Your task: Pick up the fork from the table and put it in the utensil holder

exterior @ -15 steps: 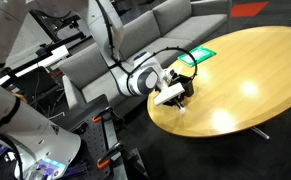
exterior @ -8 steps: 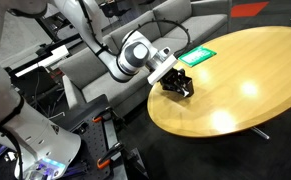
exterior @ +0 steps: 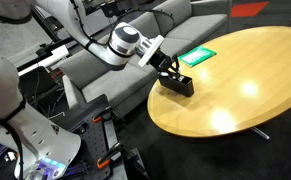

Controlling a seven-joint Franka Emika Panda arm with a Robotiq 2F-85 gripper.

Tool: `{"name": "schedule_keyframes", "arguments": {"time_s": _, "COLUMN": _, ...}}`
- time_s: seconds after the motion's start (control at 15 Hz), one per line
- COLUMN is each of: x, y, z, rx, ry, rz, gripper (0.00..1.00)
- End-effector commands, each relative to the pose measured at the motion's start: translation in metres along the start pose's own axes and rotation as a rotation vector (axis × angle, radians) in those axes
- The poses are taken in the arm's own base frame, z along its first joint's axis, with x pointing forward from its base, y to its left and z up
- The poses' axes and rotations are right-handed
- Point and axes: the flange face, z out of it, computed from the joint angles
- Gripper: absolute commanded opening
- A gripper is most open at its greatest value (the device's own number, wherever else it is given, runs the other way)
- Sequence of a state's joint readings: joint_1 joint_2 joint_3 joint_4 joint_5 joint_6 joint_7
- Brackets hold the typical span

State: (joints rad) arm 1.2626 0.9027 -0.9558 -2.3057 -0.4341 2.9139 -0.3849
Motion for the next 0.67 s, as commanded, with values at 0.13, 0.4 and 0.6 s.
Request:
{"name": "schedule_keyframes", "arguments": {"time_s": 0.13, "x": 0.016, "y": 0.005, "z": -0.007, "rx": -0.091, "ry": -0.081, "rz": -0.120, "gripper": 0.03}}
{"name": "schedule_keyframes", "arguments": {"time_s": 0.4, "x": 0.060, "y": 0.009, "z": -0.003, "rx": -0.167, "ry": -0.119, "rz": -0.246, "gripper": 0.03}}
{"name": "schedule_keyframes", "arguments": {"time_s": 0.6, "x": 0.085, "y": 0.004, "z": 0.007, "rx": -0.188, "ry": -0.124, "rz": -0.309, "gripper": 0.03}}
